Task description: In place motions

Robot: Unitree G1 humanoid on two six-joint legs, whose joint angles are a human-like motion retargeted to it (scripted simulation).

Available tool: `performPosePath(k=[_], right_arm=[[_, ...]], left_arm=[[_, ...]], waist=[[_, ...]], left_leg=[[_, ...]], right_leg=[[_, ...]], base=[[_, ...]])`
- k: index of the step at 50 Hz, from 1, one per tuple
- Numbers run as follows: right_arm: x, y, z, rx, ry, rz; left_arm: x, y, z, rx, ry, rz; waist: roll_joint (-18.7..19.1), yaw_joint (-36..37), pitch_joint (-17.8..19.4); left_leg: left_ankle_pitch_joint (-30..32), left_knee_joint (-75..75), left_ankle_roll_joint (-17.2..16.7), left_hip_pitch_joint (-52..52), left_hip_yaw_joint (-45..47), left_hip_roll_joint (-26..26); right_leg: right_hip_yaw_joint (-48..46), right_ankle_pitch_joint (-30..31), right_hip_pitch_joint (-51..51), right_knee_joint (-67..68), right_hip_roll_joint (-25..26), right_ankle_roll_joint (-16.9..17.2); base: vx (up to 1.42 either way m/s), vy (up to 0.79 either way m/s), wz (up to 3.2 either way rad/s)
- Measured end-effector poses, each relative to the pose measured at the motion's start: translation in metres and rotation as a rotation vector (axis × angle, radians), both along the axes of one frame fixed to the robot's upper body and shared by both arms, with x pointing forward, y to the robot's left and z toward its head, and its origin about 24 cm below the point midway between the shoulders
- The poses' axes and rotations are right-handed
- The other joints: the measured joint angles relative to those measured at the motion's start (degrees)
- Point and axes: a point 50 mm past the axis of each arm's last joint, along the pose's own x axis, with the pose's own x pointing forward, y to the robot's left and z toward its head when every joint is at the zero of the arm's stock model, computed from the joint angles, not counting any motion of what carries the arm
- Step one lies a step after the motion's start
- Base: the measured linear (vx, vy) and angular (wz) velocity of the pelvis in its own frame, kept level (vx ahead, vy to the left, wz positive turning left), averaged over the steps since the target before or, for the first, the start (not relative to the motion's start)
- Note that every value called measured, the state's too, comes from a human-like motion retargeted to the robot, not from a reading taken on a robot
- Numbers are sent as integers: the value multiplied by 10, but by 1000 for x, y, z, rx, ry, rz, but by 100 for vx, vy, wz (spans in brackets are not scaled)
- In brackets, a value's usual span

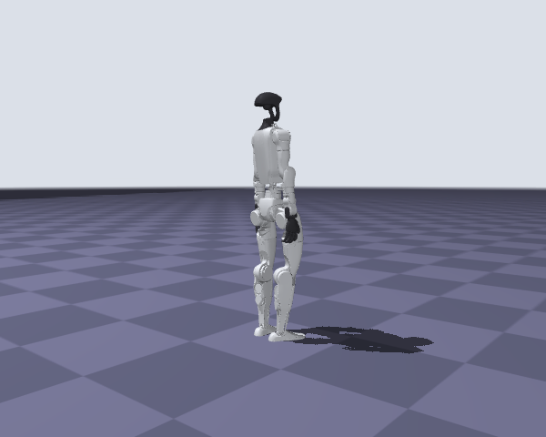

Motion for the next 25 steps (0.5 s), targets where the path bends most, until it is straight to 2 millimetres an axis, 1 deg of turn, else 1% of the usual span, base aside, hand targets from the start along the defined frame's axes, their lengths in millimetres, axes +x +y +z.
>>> performPosePath(k=[6,14,20,25], right_arm=[[-1,-1,0,-1,2,14],[12,-2,0,2,-42,-17],[23,-1,0,17,-79,-12],[24,-1,0,14,-84,-11]], left_arm=[[-12,-2,1,3,47,44],[-21,-5,2,2,87,34],[-19,-7,1,-15,85,21],[-8,-9,0,-32,46,7]], waist=[[5,0,-6],[6,1,-5],[8,3,-4],[16,10,3]], left_leg=[[1,-4,0,-2,-3,0],[0,-7,1,-1,0,-2],[1,-10,-1,2,5,-1],[6,-8,-6,2,7,3]], right_leg=[[0,0,-2,1,1,1],[2,6,-4,2,0,0],[4,12,-4,3,1,-2],[-5,20,-3,7,4,-8]], base=[[1,0,1],[0,0,0],[0,0,0],[1,-2,-3]])
